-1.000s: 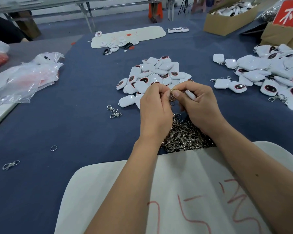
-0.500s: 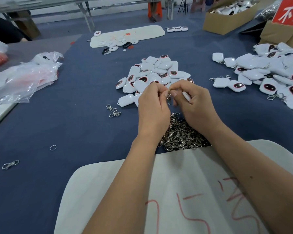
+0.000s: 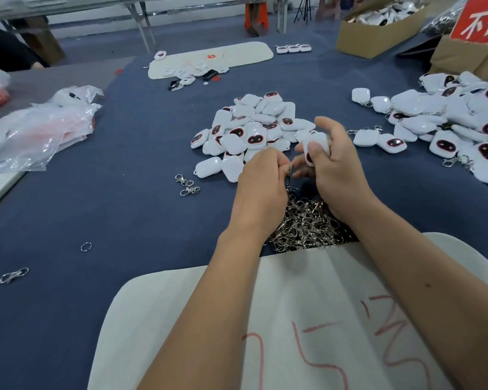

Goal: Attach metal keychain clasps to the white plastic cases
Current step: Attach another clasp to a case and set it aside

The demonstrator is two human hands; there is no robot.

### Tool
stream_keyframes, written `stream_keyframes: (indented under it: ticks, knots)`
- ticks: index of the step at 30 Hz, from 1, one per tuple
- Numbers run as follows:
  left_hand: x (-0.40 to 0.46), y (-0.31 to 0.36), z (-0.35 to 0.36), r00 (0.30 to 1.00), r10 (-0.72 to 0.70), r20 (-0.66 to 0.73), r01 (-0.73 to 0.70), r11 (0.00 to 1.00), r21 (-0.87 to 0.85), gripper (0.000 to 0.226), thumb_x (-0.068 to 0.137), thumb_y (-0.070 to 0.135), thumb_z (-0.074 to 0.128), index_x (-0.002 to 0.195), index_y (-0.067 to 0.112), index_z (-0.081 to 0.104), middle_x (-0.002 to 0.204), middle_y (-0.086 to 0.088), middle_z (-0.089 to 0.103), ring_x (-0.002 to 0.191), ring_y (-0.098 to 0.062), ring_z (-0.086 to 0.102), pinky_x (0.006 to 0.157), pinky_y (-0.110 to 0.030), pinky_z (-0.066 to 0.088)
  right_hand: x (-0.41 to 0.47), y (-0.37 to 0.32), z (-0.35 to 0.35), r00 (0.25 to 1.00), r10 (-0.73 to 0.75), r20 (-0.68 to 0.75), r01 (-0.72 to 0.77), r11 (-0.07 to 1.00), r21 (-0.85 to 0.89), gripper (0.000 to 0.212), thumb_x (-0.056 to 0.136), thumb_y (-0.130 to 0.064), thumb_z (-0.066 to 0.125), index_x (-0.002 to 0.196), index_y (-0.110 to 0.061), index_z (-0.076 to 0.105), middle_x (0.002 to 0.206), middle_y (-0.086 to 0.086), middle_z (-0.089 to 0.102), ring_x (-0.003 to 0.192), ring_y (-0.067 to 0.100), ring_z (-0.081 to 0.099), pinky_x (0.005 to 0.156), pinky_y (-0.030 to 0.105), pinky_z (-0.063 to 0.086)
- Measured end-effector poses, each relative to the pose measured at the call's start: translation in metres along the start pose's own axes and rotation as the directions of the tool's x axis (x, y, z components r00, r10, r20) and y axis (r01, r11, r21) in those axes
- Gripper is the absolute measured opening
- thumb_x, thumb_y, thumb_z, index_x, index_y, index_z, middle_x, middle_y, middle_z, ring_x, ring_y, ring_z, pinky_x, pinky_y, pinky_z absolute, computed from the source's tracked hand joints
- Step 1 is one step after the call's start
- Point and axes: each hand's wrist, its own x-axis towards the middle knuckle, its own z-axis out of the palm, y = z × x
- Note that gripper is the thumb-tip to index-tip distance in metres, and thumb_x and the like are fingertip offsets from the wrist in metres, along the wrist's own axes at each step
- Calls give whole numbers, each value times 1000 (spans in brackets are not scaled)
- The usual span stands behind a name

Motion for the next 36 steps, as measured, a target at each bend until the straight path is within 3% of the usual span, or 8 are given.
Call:
stream_keyframes:
  ticks: [4, 6, 9, 13, 16, 21, 28, 36]
  knots:
    - [0, 1, -1, 998, -4, 69, 2, 1000, 25, 16, 103, 9, 48, 91, 13, 59, 87, 3, 59, 83, -20, 53, 74, -41, 47, 2, 0, -4, 994, 7, -108, -3, 999, 36, 13, 104, -6, 51, 116, -10, 52, 95, 16, 70, 62, 17, 70, 51, 23, 47]
    - [0, 2, -1, 997, -1, 82, -2, 999, 34, 16, 101, 6, 48, 90, 12, 59, 87, 3, 60, 84, -21, 53, 76, -42, 47, 4, 2, -6, 991, 6, -133, -8, 1000, -14, 8, 101, -12, 60, 107, -14, 65, 81, 4, 68, 55, 13, 65, 51, 22, 46]
    - [0, 3, -1, 996, 0, 94, -4, 999, 40, 16, 100, 5, 47, 90, 10, 59, 88, -1, 62, 85, -24, 55, 77, -47, 48, 3, 4, -5, 988, 16, -151, -21, 999, -32, 11, 93, -20, 73, 101, -15, 68, 64, -8, 63, 49, 12, 55, 49, 24, 46]
    - [1, 4, -1, 995, 1, 102, -6, 999, 41, 17, 100, 5, 47, 89, 4, 59, 91, -9, 65, 88, -29, 57, 79, -55, 48, 4, 5, -3, 988, -48, -145, 22, 983, -180, 11, 88, -28, 76, 82, -20, 73, 65, -14, 65, 58, 5, 55, 60, 28, 47]
    - [-1, 6, -3, 993, 9, 114, -14, 999, 47, 19, 99, 3, 44, 86, 6, 57, 89, -8, 64, 86, -29, 56, 78, -55, 48, 2, 4, -2, 988, -96, -120, 57, 953, -297, 14, 91, -27, 69, 79, -19, 72, 65, -18, 65, 63, 1, 55, 65, 26, 48]
    - [-2, 8, -4, 990, 19, 136, -28, 998, 65, 19, 98, 1, 41, 85, 8, 53, 85, -7, 60, 80, -30, 51, 74, -53, 47, 4, 3, -1, 996, -68, -63, 41, 933, -357, 18, 96, -22, 61, 83, -11, 64, 55, -14, 54, 51, 2, 42, 52, 17, 34]
    - [-3, 5, -1, 989, 14, 150, -30, 994, 105, 26, 91, -5, 39, 81, 19, 42, 86, -5, 54, 76, -23, 41, 66, -40, 37, -1, -3, 1, 995, -98, -31, 75, 898, -433, 18, 100, -15, 55, 89, -3, 62, 71, -4, 59, 61, 4, 45, 57, 16, 36]
    - [-4, 8, -2, 991, 58, 120, -82, 976, 200, 21, 95, -7, 44, 104, 9, 55, 102, -8, 57, 92, -27, 49, 81, -42, 40, -3, -3, 2, 985, -163, -51, 111, 837, -535, 22, 101, -15, 51, 85, -2, 58, 67, -5, 56, 59, 5, 47, 56, 18, 34]
